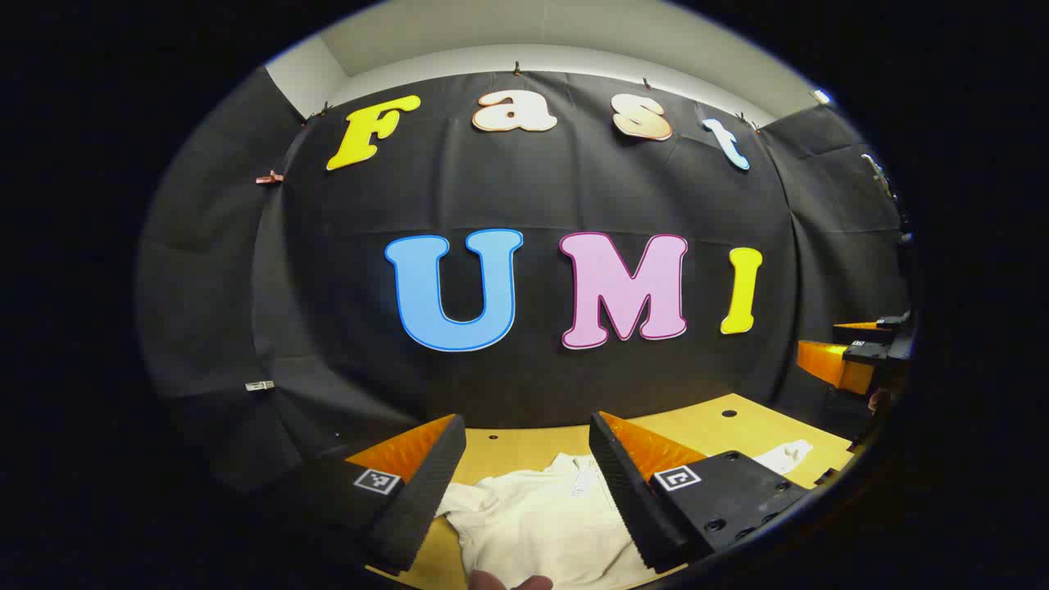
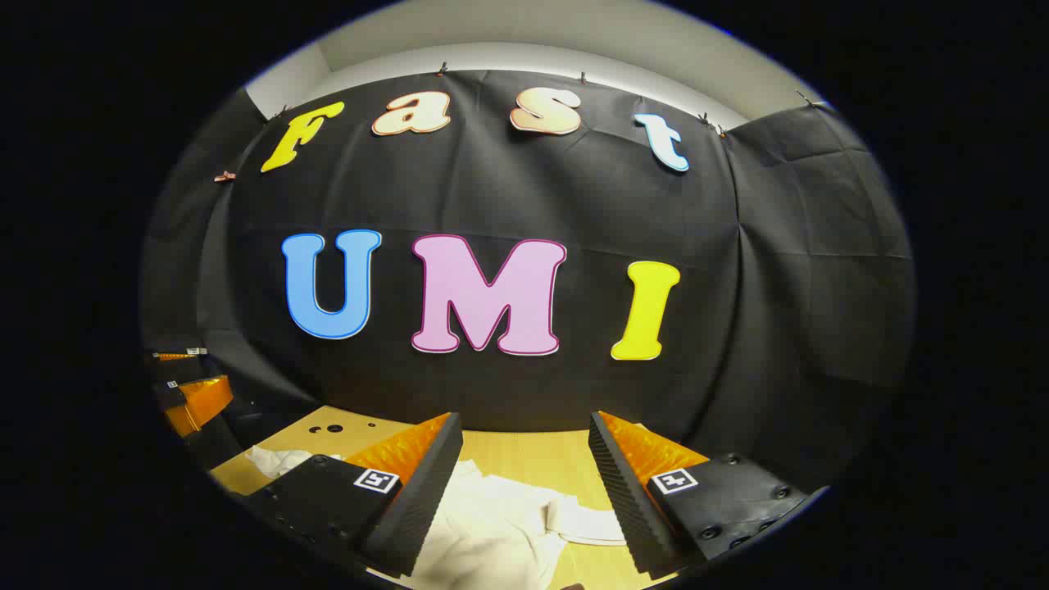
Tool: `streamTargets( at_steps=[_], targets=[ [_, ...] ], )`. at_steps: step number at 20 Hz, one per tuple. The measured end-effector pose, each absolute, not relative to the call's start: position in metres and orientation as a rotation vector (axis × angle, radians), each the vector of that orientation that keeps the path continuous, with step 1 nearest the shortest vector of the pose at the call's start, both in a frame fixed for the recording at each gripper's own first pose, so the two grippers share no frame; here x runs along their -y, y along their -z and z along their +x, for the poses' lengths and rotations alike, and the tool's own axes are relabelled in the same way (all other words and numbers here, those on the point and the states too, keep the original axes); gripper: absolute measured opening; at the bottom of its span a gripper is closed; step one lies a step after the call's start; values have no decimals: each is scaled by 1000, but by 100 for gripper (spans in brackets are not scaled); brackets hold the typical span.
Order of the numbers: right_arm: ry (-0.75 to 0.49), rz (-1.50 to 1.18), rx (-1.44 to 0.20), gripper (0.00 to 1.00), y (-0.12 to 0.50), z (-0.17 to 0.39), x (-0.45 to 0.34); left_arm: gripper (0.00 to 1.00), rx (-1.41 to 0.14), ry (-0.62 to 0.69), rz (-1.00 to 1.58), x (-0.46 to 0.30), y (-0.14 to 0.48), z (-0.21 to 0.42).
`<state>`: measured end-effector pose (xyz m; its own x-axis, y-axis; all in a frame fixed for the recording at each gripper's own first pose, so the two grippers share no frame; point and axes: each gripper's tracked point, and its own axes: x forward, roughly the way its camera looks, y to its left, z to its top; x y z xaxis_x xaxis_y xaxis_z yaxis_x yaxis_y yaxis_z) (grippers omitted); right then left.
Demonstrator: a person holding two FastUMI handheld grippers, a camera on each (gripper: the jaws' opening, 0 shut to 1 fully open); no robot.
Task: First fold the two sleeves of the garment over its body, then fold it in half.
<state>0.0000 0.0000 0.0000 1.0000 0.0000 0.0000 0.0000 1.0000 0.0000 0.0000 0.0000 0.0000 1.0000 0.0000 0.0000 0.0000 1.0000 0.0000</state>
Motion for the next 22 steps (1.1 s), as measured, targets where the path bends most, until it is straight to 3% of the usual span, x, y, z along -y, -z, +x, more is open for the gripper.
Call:
streamTargets(
  at_steps=[16,22],
  targets=[
    [2,-8,-19,96,10,8,7,96,-25,-6,29,10,10,12],
    [82,26,-124,96,49,9,47,96,-50,8,45,18,22,8]
  ],
)
